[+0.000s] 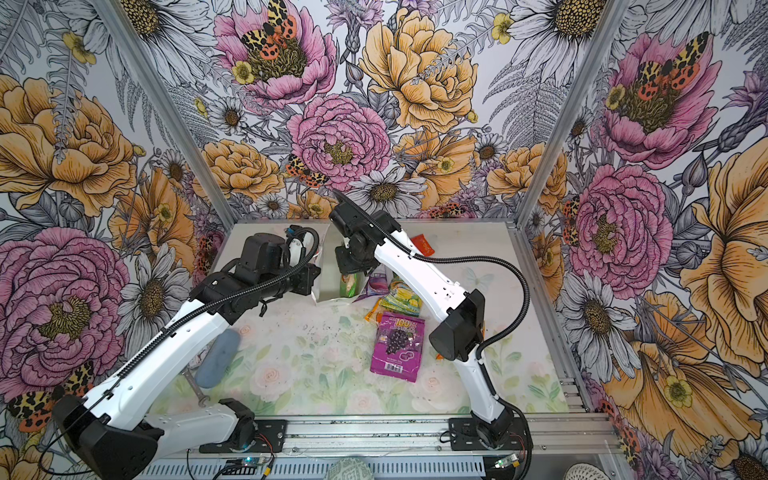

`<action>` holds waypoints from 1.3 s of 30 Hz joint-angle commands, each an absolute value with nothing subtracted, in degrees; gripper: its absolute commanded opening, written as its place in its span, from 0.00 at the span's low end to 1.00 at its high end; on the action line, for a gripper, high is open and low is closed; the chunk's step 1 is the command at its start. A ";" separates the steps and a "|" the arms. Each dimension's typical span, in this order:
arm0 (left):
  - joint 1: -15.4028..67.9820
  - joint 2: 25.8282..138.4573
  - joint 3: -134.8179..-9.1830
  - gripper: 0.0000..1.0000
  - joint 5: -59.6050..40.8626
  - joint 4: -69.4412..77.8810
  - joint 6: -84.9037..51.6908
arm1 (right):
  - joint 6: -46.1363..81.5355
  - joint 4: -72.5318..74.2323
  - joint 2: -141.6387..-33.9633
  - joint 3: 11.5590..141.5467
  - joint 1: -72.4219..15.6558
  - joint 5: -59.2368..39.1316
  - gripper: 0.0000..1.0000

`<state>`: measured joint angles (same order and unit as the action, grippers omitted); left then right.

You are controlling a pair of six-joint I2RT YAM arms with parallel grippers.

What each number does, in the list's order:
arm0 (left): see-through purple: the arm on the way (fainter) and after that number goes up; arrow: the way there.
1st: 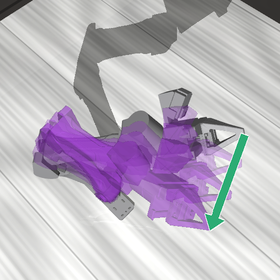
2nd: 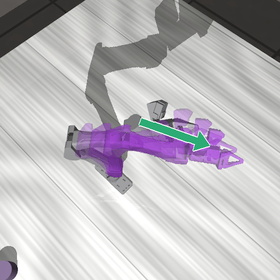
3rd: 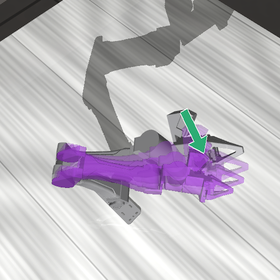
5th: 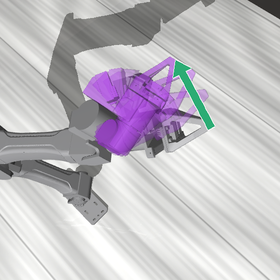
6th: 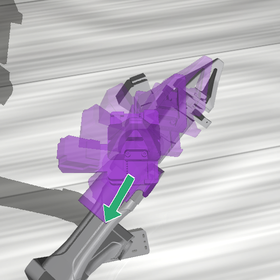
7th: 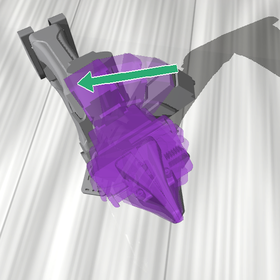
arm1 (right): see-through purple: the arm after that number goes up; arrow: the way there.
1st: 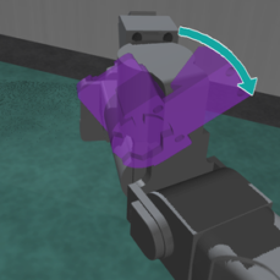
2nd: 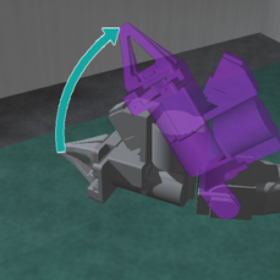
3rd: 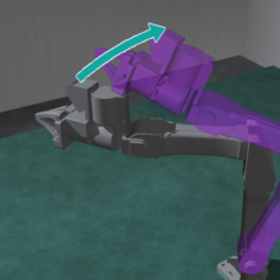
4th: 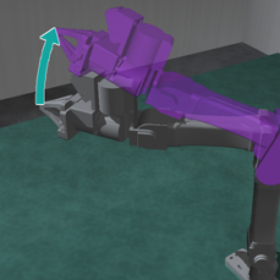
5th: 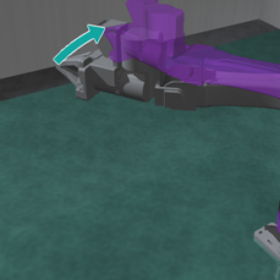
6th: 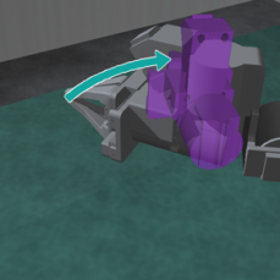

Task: Place the snacks into the paper bag
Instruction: 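Open the right gripper and raise it out of the paper bag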

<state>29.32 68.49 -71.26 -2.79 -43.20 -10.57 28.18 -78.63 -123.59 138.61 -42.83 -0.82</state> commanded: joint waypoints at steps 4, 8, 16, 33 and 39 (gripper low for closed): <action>26.77 67.06 -72.29 0.00 -1.76 -42.38 -12.23 | 30.01 -77.53 -124.26 140.03 -42.51 3.22 0.18; 25.68 67.06 -72.29 0.00 -2.76 -42.19 -12.43 | 30.80 -77.39 -124.02 139.58 -42.63 3.31 0.24; 25.31 67.49 -72.22 0.00 -2.27 -42.26 -12.48 | 30.76 -77.35 -120.44 139.08 -44.32 6.50 0.34; 18.91 70.41 -74.71 0.00 -7.65 -42.93 -16.04 | 30.95 -64.02 -108.10 124.18 -48.52 7.83 0.35; 18.29 76.54 -84.55 0.00 -7.44 -52.20 -19.82 | 28.86 -63.30 -104.65 123.78 -48.20 7.52 0.35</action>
